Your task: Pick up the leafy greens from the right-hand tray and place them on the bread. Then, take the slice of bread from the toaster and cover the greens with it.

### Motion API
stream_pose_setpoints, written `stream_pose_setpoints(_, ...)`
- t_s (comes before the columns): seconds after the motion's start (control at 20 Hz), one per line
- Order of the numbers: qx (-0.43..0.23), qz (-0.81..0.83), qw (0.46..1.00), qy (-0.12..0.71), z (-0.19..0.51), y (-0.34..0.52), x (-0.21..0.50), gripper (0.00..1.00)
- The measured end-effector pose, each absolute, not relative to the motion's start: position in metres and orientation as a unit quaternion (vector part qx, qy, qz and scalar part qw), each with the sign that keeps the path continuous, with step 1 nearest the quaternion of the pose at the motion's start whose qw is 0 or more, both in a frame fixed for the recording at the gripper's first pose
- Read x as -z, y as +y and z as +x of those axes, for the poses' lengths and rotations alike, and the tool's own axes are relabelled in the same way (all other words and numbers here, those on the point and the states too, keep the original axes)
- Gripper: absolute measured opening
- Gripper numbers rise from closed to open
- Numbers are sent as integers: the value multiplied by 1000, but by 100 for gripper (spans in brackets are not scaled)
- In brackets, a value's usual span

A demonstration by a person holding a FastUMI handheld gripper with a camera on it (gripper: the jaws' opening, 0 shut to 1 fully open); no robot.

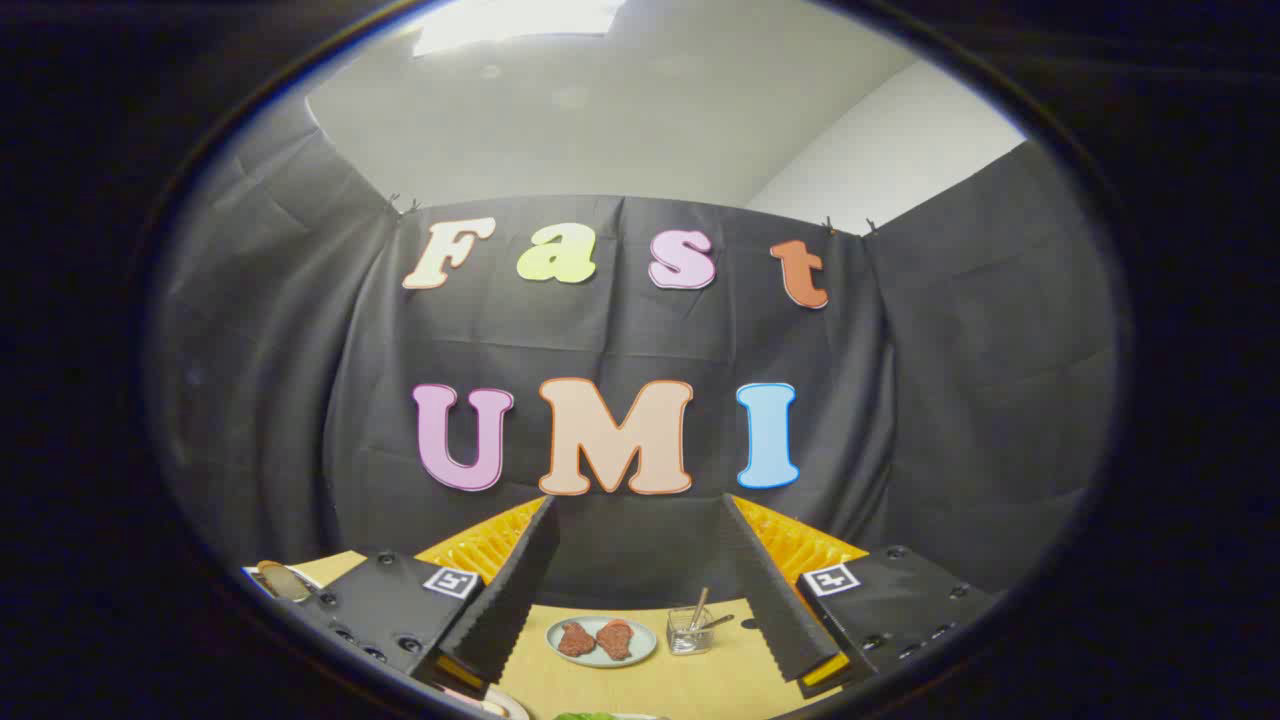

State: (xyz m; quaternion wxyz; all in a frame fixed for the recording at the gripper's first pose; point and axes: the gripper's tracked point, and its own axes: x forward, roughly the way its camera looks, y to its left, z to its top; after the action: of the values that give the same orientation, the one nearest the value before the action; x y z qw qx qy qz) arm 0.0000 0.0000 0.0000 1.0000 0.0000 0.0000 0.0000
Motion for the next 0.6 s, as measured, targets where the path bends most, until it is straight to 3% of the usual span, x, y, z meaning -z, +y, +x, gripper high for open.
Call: stream_pose_setpoints(0.6,-6,-2,1000,5,7,-2,6,100)
